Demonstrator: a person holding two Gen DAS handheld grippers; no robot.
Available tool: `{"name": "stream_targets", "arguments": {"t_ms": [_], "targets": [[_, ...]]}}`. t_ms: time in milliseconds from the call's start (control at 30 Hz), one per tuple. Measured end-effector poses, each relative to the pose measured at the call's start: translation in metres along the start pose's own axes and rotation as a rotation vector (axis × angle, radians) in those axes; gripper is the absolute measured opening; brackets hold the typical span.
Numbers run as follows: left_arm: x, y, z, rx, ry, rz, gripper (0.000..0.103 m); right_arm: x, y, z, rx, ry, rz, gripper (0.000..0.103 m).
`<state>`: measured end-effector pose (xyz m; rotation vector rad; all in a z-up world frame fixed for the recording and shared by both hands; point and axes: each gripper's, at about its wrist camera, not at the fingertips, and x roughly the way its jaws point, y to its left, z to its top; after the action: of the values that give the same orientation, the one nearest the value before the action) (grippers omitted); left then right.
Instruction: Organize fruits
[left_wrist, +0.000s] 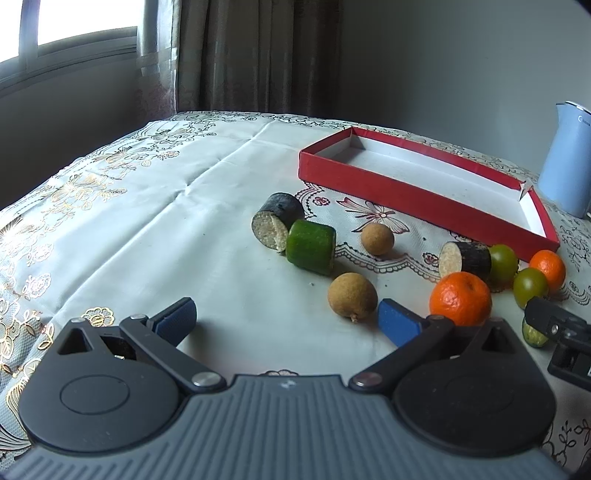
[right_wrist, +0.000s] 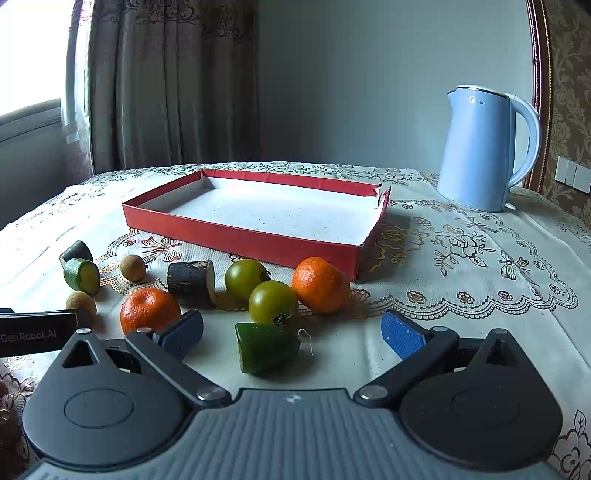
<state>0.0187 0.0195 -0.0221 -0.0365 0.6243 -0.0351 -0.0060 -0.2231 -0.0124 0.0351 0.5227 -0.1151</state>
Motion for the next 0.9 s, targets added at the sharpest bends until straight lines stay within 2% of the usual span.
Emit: {"name": "stream_targets", "arguments": {"t_ms": [900], "targets": [[-0.0026, 0.0025, -0.0018, -0.016, -0.003, 0.001, 0.103, -0.008, 0.0054, -0.0017, -0.038, -0.052, 0.072, 0.103]]}}
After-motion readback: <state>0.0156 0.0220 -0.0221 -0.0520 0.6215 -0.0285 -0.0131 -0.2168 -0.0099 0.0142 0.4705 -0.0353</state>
